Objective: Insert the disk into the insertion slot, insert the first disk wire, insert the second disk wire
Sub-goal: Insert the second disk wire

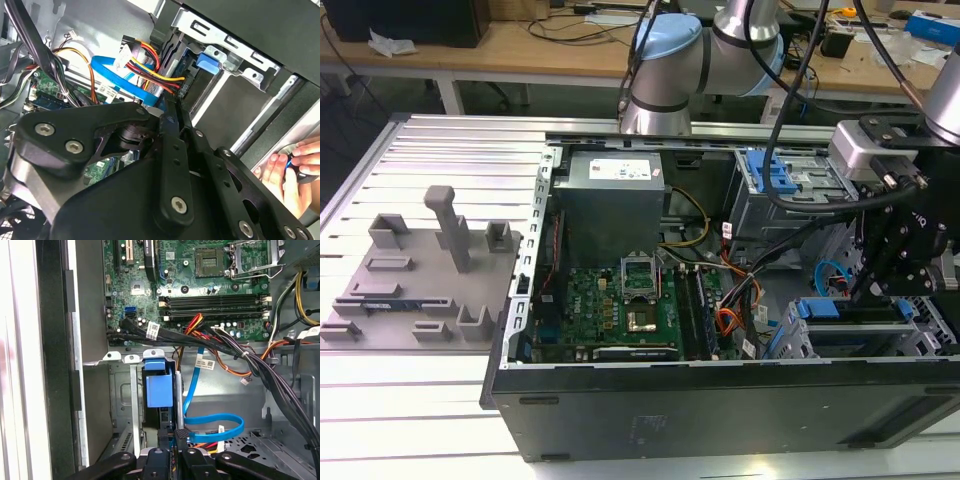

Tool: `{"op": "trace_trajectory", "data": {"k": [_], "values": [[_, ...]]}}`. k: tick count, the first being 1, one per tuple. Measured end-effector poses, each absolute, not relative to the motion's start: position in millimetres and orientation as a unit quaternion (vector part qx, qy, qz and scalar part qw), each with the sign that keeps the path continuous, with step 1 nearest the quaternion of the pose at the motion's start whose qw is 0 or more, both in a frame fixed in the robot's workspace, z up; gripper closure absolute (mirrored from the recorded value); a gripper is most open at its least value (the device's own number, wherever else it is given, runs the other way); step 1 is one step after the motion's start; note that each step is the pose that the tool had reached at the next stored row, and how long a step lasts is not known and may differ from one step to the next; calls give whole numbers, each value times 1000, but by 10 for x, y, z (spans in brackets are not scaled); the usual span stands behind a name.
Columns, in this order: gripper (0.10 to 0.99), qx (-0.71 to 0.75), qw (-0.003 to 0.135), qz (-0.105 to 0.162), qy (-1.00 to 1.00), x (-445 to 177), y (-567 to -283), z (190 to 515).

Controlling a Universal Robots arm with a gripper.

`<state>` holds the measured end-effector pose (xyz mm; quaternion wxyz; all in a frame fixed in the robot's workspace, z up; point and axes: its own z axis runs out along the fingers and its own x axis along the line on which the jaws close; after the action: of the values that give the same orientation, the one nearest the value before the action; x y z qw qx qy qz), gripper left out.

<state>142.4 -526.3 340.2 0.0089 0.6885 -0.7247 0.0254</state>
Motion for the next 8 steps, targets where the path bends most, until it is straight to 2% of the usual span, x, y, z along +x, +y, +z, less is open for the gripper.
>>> {"op": "trace_trajectory", "data": {"k": [8], "values": [[925, 689, 9, 25, -724, 1394, -5288, 3342]]}}
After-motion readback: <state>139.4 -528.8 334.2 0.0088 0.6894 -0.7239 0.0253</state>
